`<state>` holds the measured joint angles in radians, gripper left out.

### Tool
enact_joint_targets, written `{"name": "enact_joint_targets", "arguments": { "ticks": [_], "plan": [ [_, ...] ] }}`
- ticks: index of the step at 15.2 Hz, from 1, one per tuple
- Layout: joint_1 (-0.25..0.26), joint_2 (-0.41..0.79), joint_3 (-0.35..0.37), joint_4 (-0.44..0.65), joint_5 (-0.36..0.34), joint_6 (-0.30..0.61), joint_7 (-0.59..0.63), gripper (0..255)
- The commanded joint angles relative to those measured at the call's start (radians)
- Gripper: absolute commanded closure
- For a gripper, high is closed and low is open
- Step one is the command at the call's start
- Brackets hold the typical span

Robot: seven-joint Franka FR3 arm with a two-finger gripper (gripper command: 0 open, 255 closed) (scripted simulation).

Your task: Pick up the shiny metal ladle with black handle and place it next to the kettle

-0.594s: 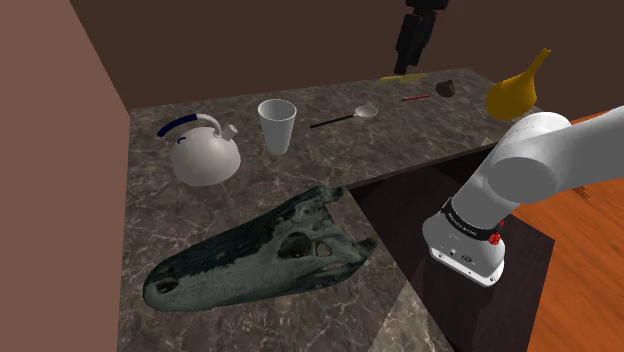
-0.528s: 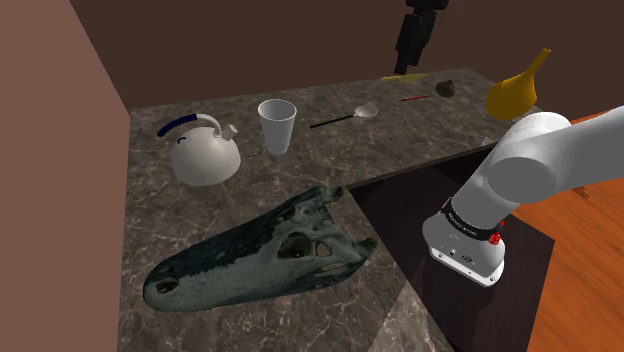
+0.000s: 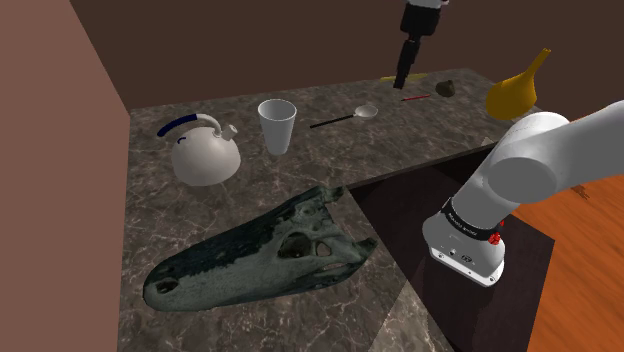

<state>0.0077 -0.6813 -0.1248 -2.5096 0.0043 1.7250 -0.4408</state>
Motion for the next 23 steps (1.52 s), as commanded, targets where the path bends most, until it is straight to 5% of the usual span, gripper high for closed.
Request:
{"name": "enact_joint_targets", "arguments": {
  "ticks": [1,12,18,23],
  "plan": [
    [0.004,0.045,-0.041,-0.022,-0.022,0.073,-0.088,0],
    [0.057,0.417,-0.256,0.034,-0.021,0.406,-0.577,0],
    [0.088,0.684,-0.318,0.157,0.117,0.531,-0.887,0],
    [0.059,0.91,-0.295,0.305,0.263,0.579,-1.138,0]
  ]
}}
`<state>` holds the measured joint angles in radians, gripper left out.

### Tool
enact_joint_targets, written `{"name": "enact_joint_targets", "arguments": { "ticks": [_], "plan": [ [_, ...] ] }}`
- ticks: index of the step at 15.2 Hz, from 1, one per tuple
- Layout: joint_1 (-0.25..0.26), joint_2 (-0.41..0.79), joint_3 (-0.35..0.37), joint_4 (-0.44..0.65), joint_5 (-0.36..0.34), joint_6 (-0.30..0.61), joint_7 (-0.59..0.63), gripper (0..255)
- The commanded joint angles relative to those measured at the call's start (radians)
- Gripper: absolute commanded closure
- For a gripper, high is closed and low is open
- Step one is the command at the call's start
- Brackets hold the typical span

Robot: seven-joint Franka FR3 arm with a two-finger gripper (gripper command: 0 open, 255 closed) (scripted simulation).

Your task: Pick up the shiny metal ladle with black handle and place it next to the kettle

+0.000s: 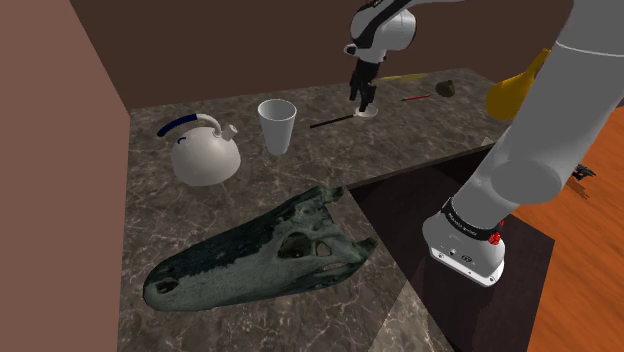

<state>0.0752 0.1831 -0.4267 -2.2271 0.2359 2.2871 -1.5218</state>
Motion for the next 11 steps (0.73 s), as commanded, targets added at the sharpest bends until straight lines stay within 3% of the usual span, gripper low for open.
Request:
{"name": "enact_joint_targets", "arguments": {
  "ticks": [1,5,11],
  "plan": [
    [-0.021,0.088,0.019,0.056,0.055,0.021,-0.101,0],
    [-0.065,0.227,0.068,0.178,0.119,0.027,-0.229,0],
    [-0.075,0.282,0.092,0.168,0.156,0.089,-0.253,0]
  ]
}}
